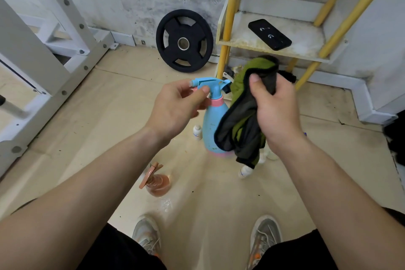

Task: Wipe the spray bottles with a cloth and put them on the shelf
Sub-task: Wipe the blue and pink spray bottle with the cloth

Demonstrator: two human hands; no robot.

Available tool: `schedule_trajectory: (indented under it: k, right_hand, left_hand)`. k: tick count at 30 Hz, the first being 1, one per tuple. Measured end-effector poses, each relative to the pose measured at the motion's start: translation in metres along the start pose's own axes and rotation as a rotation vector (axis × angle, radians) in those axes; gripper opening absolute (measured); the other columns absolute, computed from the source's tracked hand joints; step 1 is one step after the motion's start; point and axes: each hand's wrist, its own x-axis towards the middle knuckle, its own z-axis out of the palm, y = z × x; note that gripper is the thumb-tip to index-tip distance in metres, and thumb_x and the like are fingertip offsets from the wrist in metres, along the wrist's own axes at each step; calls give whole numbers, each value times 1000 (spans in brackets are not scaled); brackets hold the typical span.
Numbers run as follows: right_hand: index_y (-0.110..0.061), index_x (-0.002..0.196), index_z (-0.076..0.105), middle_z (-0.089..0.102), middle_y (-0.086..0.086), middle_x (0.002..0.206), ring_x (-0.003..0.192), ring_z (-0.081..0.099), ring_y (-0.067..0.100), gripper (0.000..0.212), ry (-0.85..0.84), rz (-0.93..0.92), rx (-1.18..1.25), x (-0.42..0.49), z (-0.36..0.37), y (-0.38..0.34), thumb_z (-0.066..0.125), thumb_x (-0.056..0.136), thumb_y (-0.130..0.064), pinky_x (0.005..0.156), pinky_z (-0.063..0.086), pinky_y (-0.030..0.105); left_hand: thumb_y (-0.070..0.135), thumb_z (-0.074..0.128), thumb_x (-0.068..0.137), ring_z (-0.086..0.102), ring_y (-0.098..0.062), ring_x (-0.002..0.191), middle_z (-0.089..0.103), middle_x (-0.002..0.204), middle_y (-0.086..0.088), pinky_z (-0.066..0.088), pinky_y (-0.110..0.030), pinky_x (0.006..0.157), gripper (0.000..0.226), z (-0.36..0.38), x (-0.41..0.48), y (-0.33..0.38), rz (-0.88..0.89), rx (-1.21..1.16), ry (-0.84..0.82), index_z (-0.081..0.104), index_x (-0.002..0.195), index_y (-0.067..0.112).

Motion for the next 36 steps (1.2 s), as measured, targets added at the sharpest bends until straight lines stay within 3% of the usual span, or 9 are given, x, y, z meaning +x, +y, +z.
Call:
schedule_trajectory:
  k: [4,9,13,19,23,27,31,34,36]
  right_hand:
    - [-34,99,61,63,-9,104,99,61,5,7,-8,-206,-200,-15,19,-1,67,96,-30,84,49,18]
    - [-31,94,59,49,-11,100,93,53,-2,14,24,-231,-276,-15,21,-6,72,91,-26,75,38,5]
    - [-29,87,61,50,-9,94,89,52,-2,17,-69,-315,-337,-23,27,-6,74,86,-17,73,38,9]
    - [-25,100,64,67,-2,101,97,64,13,11,82,-186,-210,-5,16,-2,63,96,-35,86,52,35]
    - [-26,112,62,67,-13,102,99,63,4,13,103,10,-117,-2,15,1,55,103,-32,89,51,30]
    - [-27,116,63,69,-10,106,102,65,9,17,117,108,-70,-1,16,3,54,103,-34,97,53,40]
    - [-24,110,67,74,-7,103,100,70,15,21,97,136,0,-1,15,3,57,99,-39,97,55,49]
    - [-23,101,69,75,-9,94,93,71,12,15,74,99,-14,-2,13,2,59,101,-35,93,57,47]
    - [-23,95,69,75,-6,89,89,71,12,15,52,38,-47,-5,13,0,61,100,-35,89,58,46]
  left_hand:
    - [16,55,103,62,-11,74,62,86,1,55,-31,75,18,12,-3,1,108,24,-124,69,113,17]
    - [3,44,102,67,-31,84,74,96,1,58,-46,85,34,17,-8,6,155,103,-239,71,106,24]
    - [-11,44,95,71,-13,82,75,84,8,58,-38,74,46,17,-8,8,108,70,-146,73,90,24]
    - [7,52,104,65,-20,93,72,104,-20,58,-41,92,27,22,-13,12,86,-66,-241,68,125,9]
    - [8,57,101,70,-19,106,77,108,-6,54,-35,100,31,18,-15,17,92,-29,-259,68,128,17]
    - [11,60,97,64,-9,113,70,116,4,46,-32,106,34,18,-15,17,93,55,-242,73,121,33]
    - [17,57,101,67,-1,100,66,123,6,50,-15,87,27,18,-12,17,85,-25,-240,70,118,33]
    - [28,48,106,62,-24,120,70,126,1,46,-41,108,32,15,-8,9,85,29,-296,62,135,29]
    - [29,42,108,62,-19,117,70,121,5,41,-42,111,33,15,-7,5,62,15,-305,61,136,27]
